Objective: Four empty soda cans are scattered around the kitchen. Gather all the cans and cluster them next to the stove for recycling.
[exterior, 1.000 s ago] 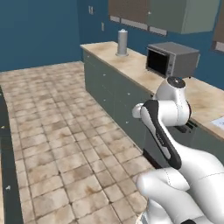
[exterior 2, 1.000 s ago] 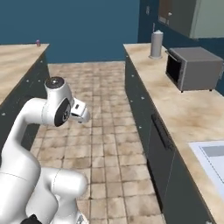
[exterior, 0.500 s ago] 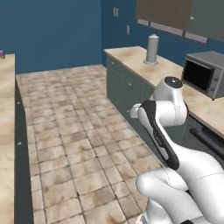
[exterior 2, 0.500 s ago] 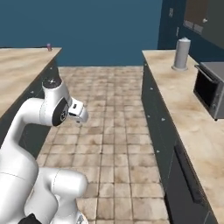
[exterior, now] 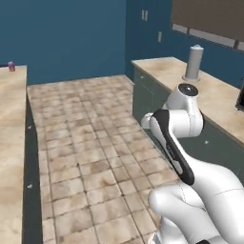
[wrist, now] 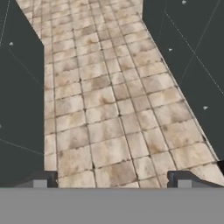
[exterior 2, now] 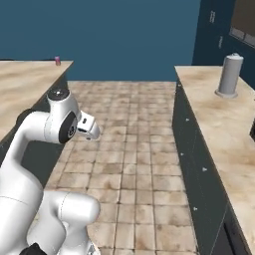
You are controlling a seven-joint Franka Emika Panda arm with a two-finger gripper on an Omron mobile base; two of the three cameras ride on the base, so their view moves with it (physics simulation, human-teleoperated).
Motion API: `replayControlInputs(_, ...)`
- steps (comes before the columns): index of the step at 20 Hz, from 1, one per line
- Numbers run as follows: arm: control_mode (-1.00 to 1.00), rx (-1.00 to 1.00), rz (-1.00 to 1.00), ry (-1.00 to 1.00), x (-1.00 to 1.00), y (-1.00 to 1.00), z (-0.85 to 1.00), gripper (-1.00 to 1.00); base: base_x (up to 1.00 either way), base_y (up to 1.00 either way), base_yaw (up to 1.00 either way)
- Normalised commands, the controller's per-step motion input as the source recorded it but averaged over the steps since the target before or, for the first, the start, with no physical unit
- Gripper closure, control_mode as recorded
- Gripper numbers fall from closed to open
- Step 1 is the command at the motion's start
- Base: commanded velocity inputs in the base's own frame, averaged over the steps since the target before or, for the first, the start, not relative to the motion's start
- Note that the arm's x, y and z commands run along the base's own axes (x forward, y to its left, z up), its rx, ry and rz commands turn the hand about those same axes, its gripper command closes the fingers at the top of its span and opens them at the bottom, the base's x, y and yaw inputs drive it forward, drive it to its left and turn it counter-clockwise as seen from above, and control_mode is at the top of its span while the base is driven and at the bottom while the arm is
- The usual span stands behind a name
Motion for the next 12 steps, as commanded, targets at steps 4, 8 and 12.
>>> replayControlInputs(4,1.0,0.0,0.0,0.0,0.0,0.0,0.0,-1.0,1.0,0.16,0.25)
replayControlInputs(8,1.0,0.0,0.0,0.0,0.0,0.0,0.0,-1.0,1.0,0.18,0.2)
replayControlInputs(12,1.0,0.0,0.0,0.0,0.0,0.0,0.0,-1.0,1.0,0.26,0.05)
